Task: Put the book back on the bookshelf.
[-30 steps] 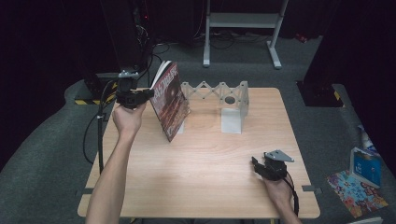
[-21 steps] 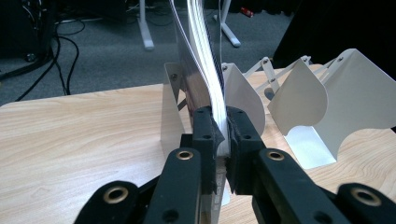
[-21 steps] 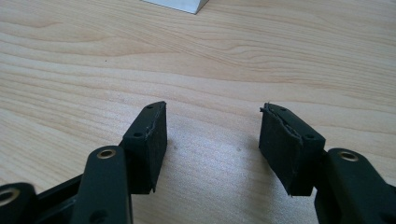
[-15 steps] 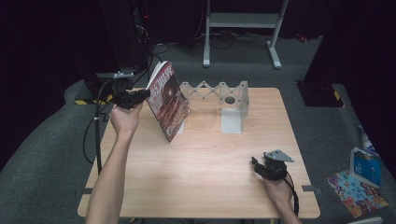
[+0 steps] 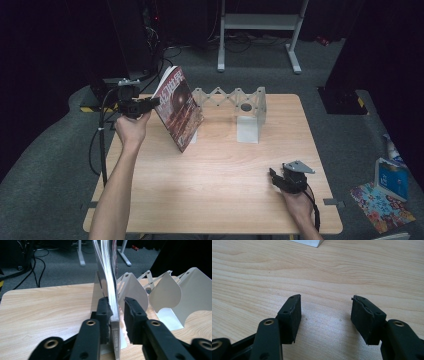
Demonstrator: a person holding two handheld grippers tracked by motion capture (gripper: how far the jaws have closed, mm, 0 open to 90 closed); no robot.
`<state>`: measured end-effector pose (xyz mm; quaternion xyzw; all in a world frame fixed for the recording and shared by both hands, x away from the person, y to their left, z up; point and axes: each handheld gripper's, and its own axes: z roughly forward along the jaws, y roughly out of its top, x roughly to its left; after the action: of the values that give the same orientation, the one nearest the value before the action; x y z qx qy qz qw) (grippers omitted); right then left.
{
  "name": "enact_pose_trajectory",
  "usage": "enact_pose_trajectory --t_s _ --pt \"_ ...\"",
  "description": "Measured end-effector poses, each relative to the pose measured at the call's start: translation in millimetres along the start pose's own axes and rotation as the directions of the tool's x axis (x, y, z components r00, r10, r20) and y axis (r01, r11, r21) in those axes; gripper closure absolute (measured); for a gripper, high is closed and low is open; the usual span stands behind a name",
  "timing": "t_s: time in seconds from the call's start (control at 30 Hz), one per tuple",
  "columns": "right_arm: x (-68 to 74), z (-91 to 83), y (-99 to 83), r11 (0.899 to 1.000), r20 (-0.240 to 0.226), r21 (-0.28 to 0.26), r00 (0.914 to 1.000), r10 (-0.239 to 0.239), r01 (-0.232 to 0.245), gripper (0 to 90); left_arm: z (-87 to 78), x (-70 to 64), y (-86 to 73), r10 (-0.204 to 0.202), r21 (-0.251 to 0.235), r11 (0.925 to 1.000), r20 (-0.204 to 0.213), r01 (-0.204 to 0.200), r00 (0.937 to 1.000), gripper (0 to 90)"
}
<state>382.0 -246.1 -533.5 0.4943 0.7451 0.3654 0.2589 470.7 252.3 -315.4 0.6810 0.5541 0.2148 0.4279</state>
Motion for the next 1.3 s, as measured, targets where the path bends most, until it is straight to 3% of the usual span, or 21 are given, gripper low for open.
enact_pose_trajectory --t_s 0.5,0.8,1.07,1.3 --pt "0.1 0.0 0.0 1.000 0.001 0.000 1.0000 0.001 -0.001 41.3 -8.6 -1.5 -7.4 0.009 -0.038 0.9993 -0.004 -0.009 1.0000 49.8" --pt "0.2 0.0 -0.1 1.000 0.001 0.001 1.0000 0.002 -0.002 41.1 -10.5 1.4 -16.3 0.010 -0.042 0.9991 0.002 -0.010 1.0000 45.7" --pt "0.2 -0.2 -0.1 1.000 -0.002 0.003 1.0000 0.007 -0.007 41.0 -16.6 -6.4 -21.5 0.060 -0.058 0.9965 -0.011 -0.061 0.9981 43.0" --pt "0.2 -0.3 -0.2 1.000 -0.005 0.003 1.0000 0.005 -0.005 40.8 -25.0 -9.6 -27.3 0.070 -0.088 0.9937 -0.006 -0.070 0.9976 41.4"
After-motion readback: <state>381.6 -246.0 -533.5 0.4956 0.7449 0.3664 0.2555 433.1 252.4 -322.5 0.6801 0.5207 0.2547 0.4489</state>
